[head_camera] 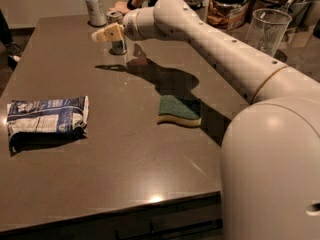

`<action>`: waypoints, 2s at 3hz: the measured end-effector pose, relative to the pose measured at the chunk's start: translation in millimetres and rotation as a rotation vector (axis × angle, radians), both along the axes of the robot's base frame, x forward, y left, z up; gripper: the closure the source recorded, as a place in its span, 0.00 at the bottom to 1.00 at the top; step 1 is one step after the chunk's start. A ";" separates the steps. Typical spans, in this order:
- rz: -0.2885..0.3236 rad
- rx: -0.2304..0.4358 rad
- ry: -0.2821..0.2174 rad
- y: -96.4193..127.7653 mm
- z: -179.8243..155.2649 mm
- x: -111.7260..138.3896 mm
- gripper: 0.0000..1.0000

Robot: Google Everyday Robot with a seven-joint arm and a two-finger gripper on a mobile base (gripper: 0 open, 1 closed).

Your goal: Move redbull can near sponge

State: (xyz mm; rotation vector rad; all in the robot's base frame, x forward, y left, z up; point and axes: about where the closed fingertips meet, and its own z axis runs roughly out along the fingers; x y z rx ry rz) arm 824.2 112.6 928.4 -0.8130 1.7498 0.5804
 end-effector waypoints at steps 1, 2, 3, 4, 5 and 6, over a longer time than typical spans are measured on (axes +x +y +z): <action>-0.036 0.011 -0.013 -4.7 -0.9 15.1 0.16; -0.046 0.022 -0.019 -4.3 0.2 22.1 0.39; -0.040 0.045 -0.029 -5.7 7.1 20.5 0.63; -0.019 0.081 -0.054 -16.0 25.0 5.1 0.85; -0.015 0.122 -0.088 -45.1 47.3 -21.4 1.00; -0.024 0.145 -0.106 -79.4 57.0 -49.2 1.00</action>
Offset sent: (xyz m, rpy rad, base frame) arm 0.0308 -0.0098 0.0055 0.0367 -0.0306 -0.0642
